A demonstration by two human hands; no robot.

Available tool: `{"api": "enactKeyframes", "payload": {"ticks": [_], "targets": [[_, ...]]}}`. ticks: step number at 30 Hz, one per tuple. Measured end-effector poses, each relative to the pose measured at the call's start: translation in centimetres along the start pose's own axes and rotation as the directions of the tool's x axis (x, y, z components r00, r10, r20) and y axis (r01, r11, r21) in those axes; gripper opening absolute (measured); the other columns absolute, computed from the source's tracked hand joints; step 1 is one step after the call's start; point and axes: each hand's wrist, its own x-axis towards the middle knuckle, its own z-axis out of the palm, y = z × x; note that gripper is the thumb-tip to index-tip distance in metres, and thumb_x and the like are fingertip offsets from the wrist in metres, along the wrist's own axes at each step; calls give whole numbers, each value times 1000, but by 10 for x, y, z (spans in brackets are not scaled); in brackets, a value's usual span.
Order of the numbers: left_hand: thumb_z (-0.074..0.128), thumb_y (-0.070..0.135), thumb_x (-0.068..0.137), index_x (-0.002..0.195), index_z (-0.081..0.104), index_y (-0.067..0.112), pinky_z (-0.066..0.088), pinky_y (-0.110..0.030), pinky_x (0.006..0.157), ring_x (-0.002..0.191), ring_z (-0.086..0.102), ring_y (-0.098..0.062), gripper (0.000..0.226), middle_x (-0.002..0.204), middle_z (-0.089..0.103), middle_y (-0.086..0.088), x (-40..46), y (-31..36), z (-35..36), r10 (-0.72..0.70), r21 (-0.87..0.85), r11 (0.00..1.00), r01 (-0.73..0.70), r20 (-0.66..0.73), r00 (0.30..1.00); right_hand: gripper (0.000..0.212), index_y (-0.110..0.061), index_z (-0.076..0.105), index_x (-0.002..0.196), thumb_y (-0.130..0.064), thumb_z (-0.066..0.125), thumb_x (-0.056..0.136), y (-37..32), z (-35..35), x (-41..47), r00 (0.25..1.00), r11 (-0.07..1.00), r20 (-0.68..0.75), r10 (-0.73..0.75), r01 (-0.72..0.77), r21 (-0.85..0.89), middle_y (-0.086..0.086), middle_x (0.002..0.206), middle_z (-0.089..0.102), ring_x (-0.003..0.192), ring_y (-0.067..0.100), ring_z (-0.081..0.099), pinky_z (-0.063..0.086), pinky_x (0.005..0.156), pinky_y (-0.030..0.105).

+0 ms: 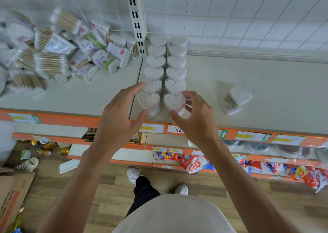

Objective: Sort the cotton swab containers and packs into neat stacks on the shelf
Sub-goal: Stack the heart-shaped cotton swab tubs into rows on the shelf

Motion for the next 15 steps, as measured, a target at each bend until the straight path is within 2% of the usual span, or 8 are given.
{"api": "enactKeyframes", "payload": {"ticks": [5,9,12,14,15], "targets": [[69,18,91,147,45,23,46,-42,108,133,47,-3,61,142,54,10,7,0,-1,7,-2,1000,-7,2,1000,62,-15,54,132,-36,81,80,0,2,-3,1000,1000,1,3,-3,-4,2,120,65,104,19,63,55,90,41],[70,16,91,146,47,20,45,-37,107,132,49,-3,60,140,56,9,6,1,1,42,1,999,-42,-6,999,74,-18,47,142,-46,79,81,-7,-14,-6,999,1000,44,4,-4,-13,1,135,58,120,17,57,51,100,39],[69,19,94,146,47,18,45,-31,107,132,49,-3,56,140,56,8,4,2,0,75,9,997,-75,-3,997,64,-18,52,139,-42,77,84,-2,-52,-1,997,998,-73,-30,26,-61,-1,137,55,117,17,58,47,104,32],[66,24,93,146,47,18,44,-29,106,132,49,-3,56,140,56,8,4,2,-2,85,20,996,-85,2,996,58,-12,56,136,-31,78,85,14,-77,6,980,982,-189,-57,21,-189,6,141,52,123,22,53,35,108,20],[65,26,93,146,47,18,44,-28,106,132,49,-3,56,140,56,8,3,2,-2,86,26,996,-86,4,996,60,-11,55,137,-29,78,85,24,-86,11,977,966,-207,-43,-12,-258,10,146,48,129,24,47,30,109,19]]}}
